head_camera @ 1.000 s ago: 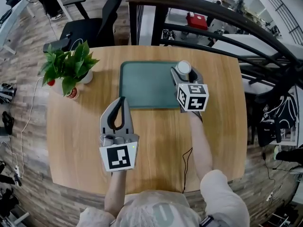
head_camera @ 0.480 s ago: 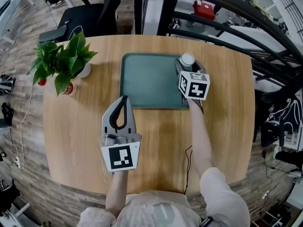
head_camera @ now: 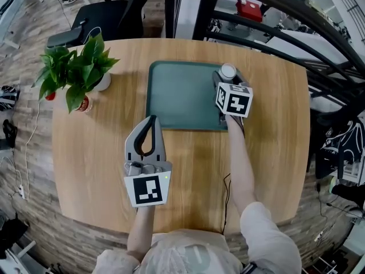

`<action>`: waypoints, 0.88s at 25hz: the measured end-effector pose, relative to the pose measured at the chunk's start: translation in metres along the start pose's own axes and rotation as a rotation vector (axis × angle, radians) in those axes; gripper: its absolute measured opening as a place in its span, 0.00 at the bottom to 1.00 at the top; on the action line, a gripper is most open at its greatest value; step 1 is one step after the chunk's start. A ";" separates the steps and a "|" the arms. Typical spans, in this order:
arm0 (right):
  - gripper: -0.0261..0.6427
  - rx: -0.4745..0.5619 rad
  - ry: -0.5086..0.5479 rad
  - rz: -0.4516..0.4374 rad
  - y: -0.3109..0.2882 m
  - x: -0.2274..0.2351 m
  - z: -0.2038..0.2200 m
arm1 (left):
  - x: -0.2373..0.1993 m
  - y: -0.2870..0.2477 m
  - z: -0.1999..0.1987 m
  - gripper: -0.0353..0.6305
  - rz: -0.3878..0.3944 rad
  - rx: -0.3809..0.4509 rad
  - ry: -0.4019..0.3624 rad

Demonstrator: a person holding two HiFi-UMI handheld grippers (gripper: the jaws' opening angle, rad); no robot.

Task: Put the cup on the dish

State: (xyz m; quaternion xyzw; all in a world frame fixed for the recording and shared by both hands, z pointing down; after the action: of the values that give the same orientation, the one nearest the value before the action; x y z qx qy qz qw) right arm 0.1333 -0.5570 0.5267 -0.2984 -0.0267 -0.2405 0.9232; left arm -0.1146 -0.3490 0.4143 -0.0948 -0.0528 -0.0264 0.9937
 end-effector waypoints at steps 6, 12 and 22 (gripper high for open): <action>0.44 -0.010 -0.024 -0.025 -0.002 0.004 0.001 | -0.004 0.004 0.001 0.06 -0.020 0.007 0.008; 0.44 0.025 -0.023 -0.031 0.001 0.003 -0.002 | -0.006 0.008 -0.003 0.06 -0.021 0.017 0.001; 0.44 0.186 0.066 -0.004 0.058 -0.014 -0.059 | -0.012 0.036 -0.033 0.06 -0.050 0.099 0.008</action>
State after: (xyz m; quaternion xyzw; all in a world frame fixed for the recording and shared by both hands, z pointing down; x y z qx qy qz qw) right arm 0.1417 -0.5434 0.4446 -0.2030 -0.0190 -0.2485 0.9469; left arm -0.1208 -0.3192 0.3740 -0.0439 -0.0526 -0.0488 0.9965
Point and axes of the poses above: the fingertips, and each gripper's own axes: y backward along the fingers, x to its right, z out of its underside, the point moved 10 cm from there along y, backward along the fingers, and after that the axes turned 15 degrees about -z, right-handed, at the moved point
